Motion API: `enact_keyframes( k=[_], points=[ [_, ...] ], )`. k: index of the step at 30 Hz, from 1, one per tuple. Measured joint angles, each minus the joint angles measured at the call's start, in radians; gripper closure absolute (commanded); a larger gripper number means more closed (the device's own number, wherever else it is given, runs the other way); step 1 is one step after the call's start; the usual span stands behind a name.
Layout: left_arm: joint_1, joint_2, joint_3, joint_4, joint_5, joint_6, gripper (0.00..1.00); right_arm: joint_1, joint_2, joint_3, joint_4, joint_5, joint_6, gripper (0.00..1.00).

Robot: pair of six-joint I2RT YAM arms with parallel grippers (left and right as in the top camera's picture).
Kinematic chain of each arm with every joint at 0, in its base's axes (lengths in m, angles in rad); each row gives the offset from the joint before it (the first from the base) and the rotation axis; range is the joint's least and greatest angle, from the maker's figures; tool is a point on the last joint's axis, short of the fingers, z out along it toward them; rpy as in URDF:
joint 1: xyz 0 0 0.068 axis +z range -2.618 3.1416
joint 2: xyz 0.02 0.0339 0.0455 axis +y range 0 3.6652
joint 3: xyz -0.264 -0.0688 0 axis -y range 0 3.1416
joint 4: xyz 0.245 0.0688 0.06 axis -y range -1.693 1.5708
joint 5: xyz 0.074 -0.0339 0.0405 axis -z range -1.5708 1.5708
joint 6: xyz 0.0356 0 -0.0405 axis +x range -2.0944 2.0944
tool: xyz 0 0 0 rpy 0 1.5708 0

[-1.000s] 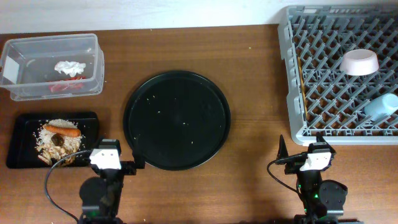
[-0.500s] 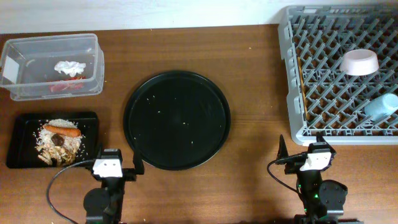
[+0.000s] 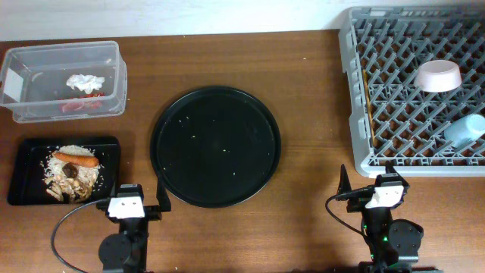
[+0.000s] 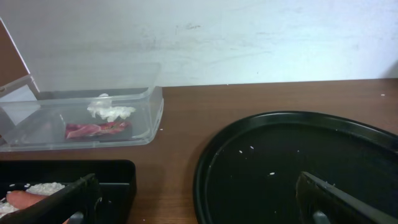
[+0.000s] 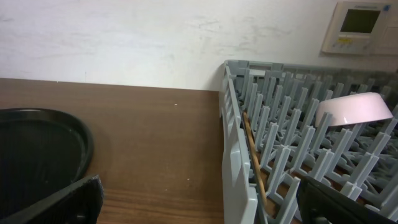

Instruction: Sort waste into correct bins and load items into the dishwasher rack

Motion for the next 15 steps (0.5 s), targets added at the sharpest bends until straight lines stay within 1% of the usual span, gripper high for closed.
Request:
enact_keyframes(
  k=[10,15],
  points=[
    [0.003,0.000,0.000,0.000,0.000,0.011,0.01,0.000,0.000,0.000,0.000,0.000,0.000,0.02],
    [0.037,0.000,0.000,0.000,0.000,0.012,0.01,0.000,0.000,0.000,0.000,0.000,-0.001,0.02]
  ],
)
